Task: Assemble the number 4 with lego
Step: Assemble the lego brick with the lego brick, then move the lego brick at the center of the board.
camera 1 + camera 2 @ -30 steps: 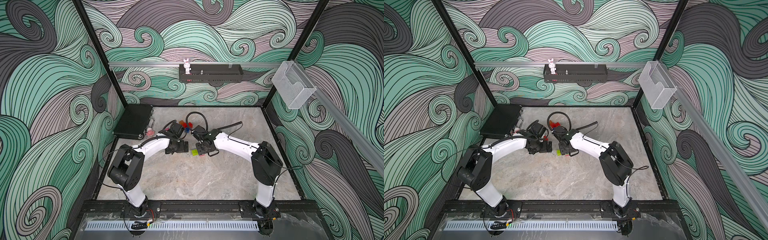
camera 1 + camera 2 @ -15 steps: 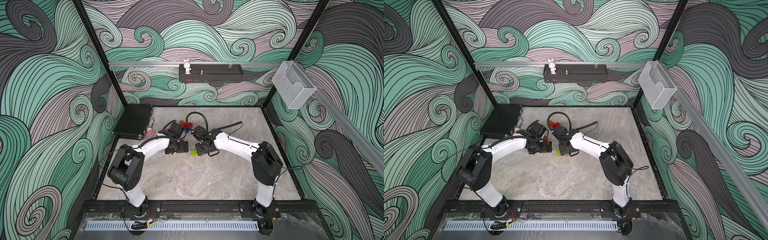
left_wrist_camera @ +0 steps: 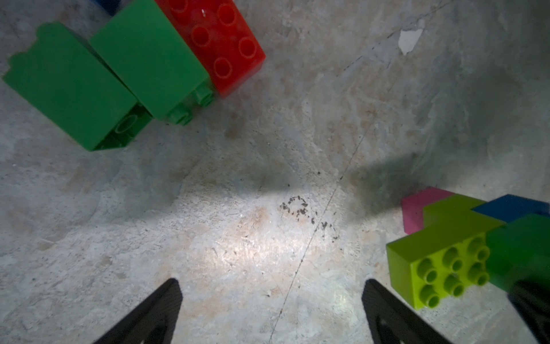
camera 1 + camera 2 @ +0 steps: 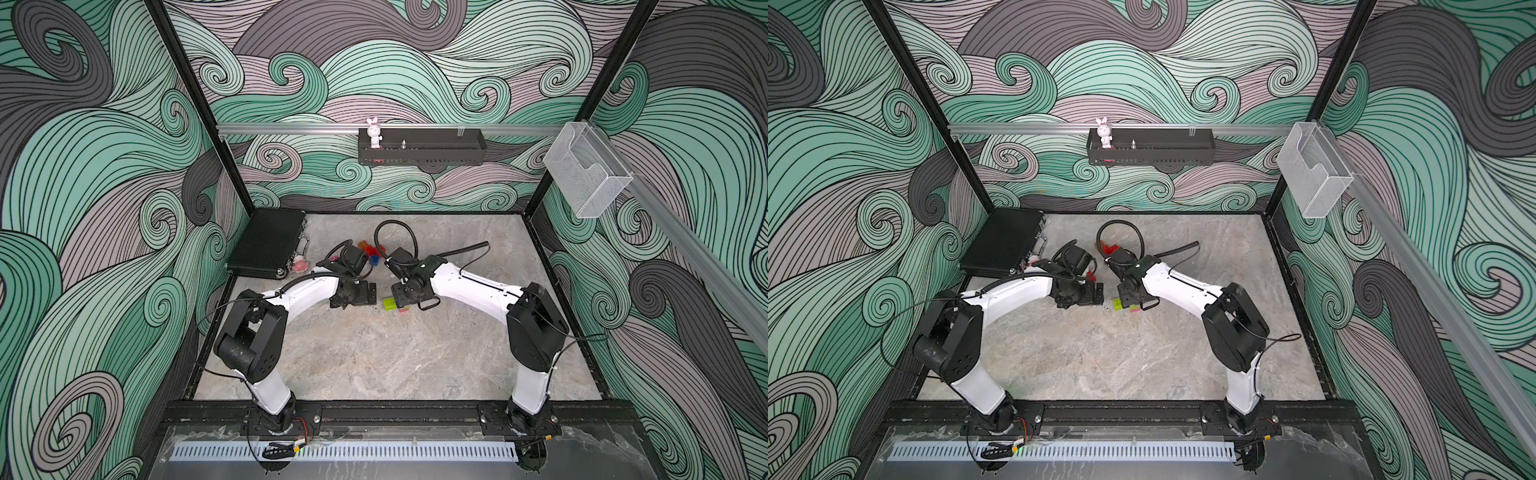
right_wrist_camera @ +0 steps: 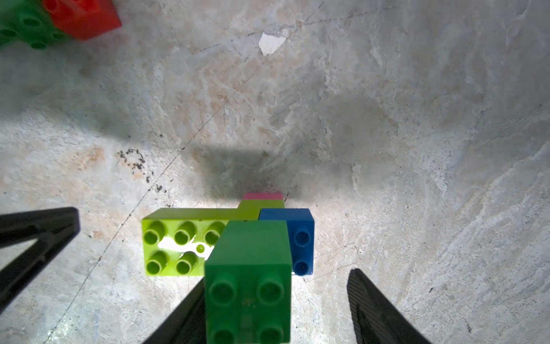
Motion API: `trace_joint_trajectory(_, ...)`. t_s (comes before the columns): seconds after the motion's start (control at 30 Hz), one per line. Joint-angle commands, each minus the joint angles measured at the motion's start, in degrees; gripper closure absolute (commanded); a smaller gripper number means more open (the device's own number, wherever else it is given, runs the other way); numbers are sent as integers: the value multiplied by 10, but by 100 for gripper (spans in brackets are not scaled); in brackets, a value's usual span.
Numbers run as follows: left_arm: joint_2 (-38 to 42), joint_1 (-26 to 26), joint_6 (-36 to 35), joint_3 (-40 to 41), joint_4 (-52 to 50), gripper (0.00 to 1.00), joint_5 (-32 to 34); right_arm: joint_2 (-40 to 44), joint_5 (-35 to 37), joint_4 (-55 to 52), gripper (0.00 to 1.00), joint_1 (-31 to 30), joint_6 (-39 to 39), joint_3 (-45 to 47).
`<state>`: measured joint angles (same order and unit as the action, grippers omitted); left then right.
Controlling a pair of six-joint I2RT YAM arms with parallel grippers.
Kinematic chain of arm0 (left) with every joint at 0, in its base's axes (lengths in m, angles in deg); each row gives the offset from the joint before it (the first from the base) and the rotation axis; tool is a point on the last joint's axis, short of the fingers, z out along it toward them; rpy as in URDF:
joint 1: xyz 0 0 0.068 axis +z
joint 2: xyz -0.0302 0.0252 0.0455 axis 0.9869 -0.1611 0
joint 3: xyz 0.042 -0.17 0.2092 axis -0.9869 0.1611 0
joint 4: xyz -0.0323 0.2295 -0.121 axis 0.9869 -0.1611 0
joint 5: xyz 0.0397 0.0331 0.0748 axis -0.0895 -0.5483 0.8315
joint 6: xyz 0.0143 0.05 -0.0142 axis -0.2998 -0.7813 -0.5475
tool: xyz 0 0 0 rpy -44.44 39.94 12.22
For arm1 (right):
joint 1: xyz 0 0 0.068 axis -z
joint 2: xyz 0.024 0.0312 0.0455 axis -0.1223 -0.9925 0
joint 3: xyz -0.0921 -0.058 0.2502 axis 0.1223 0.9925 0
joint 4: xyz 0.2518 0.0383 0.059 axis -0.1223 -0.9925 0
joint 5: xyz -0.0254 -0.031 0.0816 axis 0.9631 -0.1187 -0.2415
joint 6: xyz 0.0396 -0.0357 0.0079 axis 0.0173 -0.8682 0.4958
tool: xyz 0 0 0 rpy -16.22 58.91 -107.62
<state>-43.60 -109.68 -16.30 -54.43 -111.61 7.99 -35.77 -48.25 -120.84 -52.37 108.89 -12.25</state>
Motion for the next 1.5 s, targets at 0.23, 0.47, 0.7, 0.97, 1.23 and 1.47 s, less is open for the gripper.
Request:
trace_joint_trajectory(0.23,43,19,-5,-46,-39,1,93,161,-50,124,18,6,-44,70)
trace_joint_trajectory(0.47,-25,51,-18,-123,-44,4,167,317,33,272,1,16,-23,221)
trace_joint_trajectory(0.7,-169,101,-41,-283,-114,26,163,427,90,317,1,35,-26,329)
trace_joint_trajectory(0.97,-305,143,-69,-430,-146,33,125,464,86,298,1,48,-29,354)
trace_joint_trajectory(1.23,-376,151,-66,-487,-180,35,135,471,94,295,1,51,-33,356)
trace_joint_trajectory(1.47,-392,151,-74,-490,-164,57,109,470,97,290,1,52,-40,357)
